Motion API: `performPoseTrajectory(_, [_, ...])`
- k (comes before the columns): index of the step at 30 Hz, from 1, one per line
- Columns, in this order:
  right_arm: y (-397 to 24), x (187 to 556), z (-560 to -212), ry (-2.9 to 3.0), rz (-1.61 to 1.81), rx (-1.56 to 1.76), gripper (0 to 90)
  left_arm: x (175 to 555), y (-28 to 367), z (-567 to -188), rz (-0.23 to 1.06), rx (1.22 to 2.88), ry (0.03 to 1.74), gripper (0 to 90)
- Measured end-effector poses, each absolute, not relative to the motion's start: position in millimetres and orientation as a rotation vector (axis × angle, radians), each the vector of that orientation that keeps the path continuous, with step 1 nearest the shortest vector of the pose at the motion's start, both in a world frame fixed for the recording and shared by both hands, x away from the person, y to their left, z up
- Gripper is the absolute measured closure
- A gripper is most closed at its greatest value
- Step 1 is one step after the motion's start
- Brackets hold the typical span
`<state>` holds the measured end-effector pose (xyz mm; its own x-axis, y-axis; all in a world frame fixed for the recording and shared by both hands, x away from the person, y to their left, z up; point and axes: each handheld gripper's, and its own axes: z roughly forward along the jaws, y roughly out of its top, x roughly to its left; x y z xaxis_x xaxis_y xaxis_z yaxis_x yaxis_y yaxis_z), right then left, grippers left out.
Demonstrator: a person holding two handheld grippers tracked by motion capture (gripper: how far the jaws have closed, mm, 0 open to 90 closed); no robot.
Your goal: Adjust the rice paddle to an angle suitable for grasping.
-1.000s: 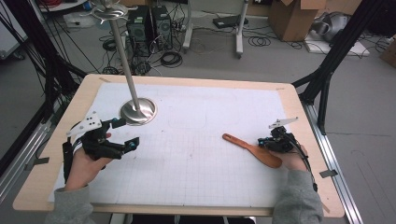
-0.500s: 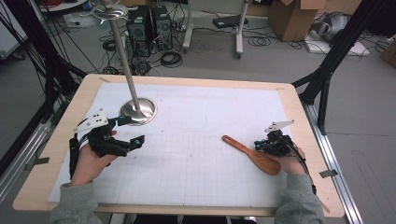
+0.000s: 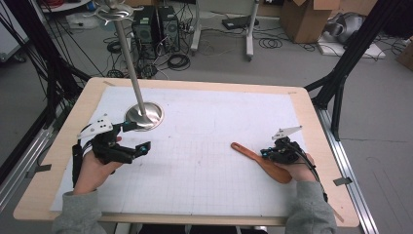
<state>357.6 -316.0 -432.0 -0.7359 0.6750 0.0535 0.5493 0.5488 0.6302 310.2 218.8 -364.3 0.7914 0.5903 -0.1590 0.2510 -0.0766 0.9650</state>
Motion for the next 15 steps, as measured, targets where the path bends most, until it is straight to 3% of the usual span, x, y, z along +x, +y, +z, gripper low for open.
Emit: performPoseTrajectory(15, [-333,350,-430,2.575,0.912,1.077,89.7,310,220,-364,0.321,1.655,0.674,1.8])
